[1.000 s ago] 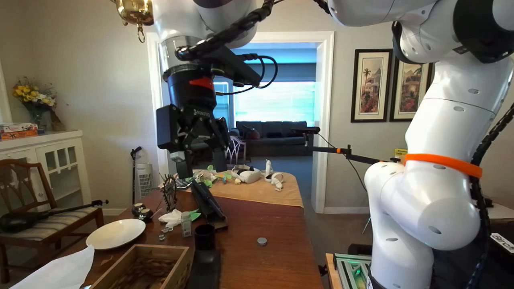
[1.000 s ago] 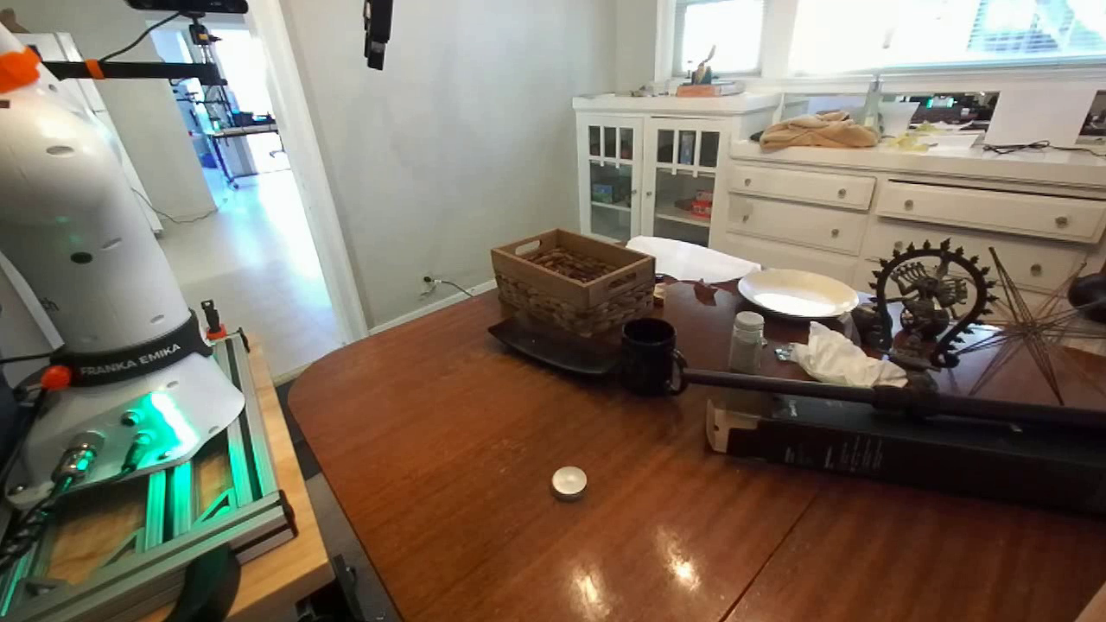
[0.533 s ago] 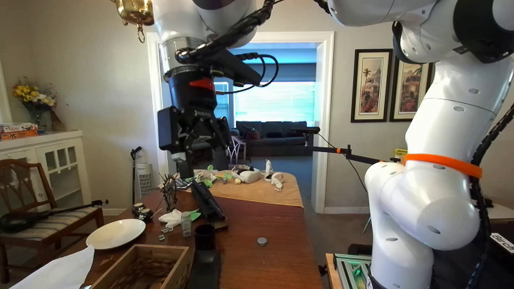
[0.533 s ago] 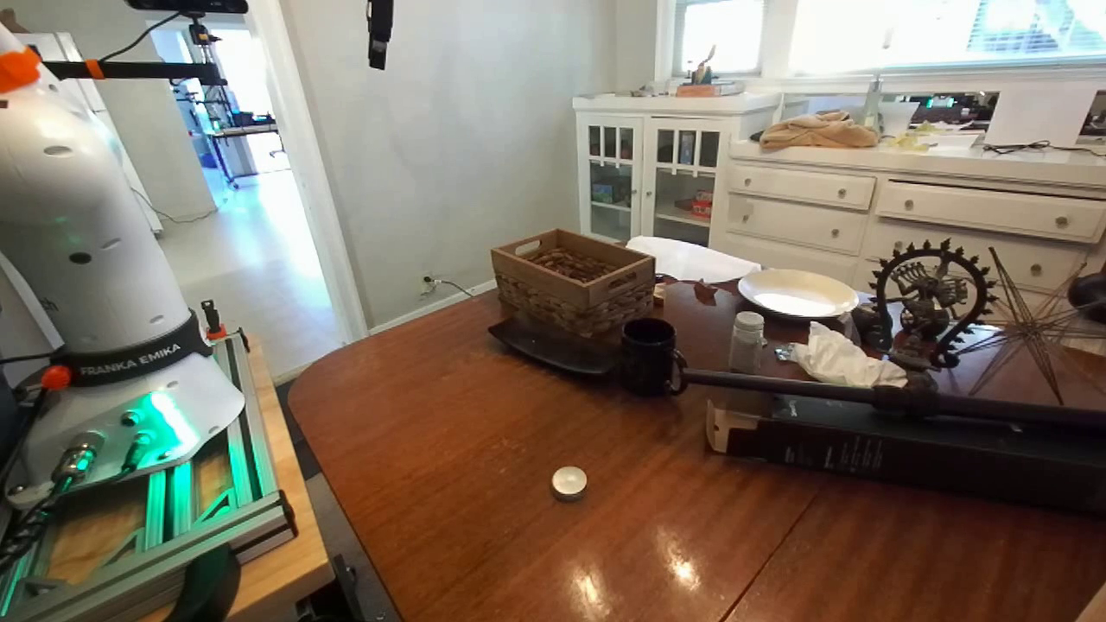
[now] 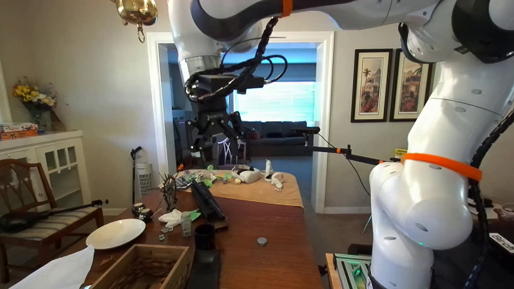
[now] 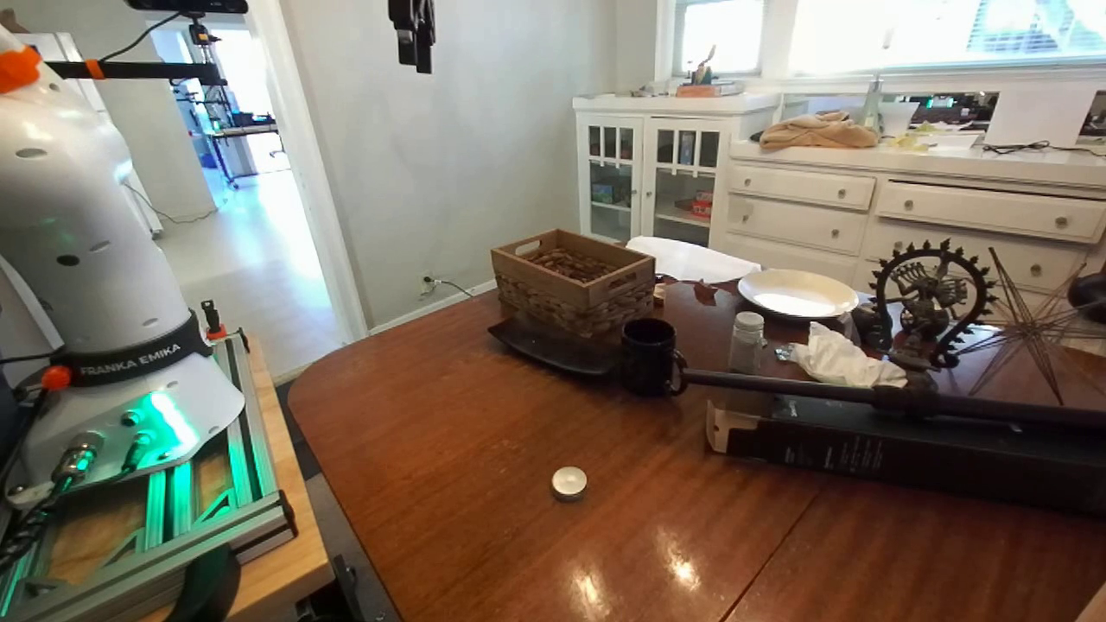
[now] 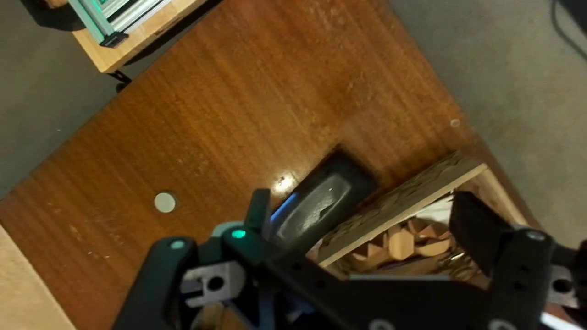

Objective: Put the lid on top of the glass jar.

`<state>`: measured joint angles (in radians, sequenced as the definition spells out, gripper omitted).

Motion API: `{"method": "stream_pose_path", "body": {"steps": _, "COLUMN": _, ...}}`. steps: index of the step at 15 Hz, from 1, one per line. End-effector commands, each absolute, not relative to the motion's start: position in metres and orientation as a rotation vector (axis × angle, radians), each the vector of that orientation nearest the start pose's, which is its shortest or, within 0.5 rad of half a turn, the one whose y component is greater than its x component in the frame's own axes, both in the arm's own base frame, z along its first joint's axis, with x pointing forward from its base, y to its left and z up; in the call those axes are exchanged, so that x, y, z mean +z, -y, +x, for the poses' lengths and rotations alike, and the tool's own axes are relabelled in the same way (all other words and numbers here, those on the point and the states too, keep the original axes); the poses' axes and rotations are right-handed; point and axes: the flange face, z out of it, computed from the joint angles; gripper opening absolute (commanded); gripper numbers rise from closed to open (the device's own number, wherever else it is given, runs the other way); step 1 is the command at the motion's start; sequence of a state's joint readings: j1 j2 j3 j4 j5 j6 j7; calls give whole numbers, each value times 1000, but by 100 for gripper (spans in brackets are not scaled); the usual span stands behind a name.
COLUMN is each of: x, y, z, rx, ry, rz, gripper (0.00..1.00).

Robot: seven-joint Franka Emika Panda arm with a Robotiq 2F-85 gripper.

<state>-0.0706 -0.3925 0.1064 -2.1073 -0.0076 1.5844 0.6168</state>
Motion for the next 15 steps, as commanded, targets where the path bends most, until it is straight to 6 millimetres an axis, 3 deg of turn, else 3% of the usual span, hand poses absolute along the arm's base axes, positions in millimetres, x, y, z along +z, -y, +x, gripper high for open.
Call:
{"method": "stream_pose_path", "body": {"steps": 1, "x": 556, "y": 20, "z": 411, "rx": 15, "ry": -1193, "rz": -3076, "gripper": 100}}
{"method": "stream_pose_path", "body": {"steps": 4, "x": 543, "y": 49, "z": 406, "rx": -23, "ry": -1317, "rz": -3040, "gripper": 100}}
{"method": "stream_pose_path", "body": {"steps": 7, "x": 534, "y": 64, "z": 402, "rx": 36, "ry": -1380, "rz": -3006, "gripper": 100}}
{"method": "stream_pose_path", "body": {"steps": 8, "x": 541, "y": 61, "z": 410, "rx": 48, "ry": -1323, "rz": -3021, "gripper": 100}}
{"method": "stream_pose_path", "body": {"steps": 15, "x": 529, "y": 66, "z": 408, "rx": 132, "ry": -1399, "rz": -3006, "gripper": 100}}
